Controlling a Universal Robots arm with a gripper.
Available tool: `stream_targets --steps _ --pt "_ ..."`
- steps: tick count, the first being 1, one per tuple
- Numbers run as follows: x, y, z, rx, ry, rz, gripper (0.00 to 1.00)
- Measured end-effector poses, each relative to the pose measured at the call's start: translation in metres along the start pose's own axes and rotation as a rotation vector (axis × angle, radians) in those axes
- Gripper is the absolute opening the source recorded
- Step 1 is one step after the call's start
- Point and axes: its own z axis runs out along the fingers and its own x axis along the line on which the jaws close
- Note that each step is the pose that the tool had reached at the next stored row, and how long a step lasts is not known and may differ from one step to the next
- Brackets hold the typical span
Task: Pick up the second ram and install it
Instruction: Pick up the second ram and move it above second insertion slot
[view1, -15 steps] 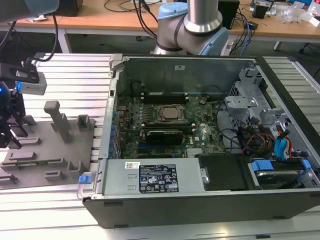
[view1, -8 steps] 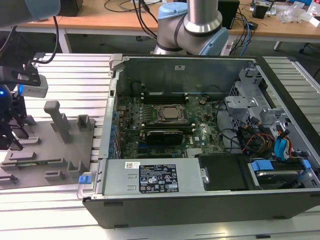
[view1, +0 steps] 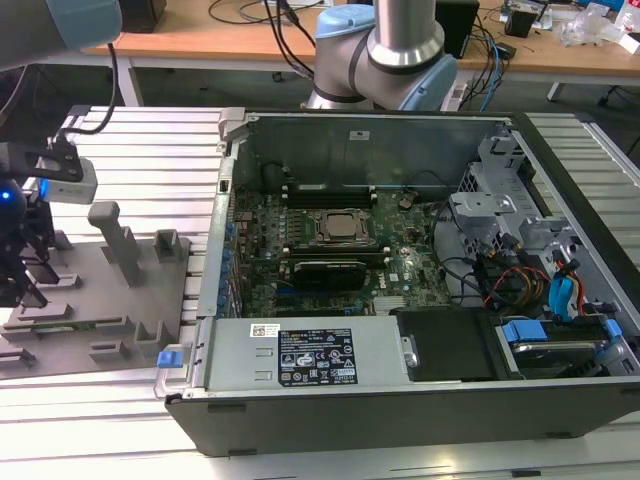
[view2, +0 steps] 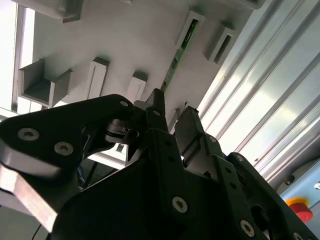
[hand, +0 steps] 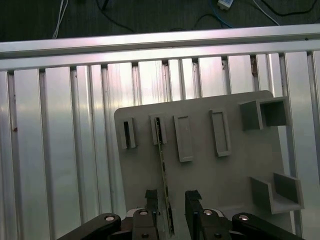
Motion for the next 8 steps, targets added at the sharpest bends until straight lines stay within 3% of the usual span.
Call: stream_targets --steps 8 --pt "0.0022 -0.0003 0.0052 0.0000 0.0000 0.000 0.36"
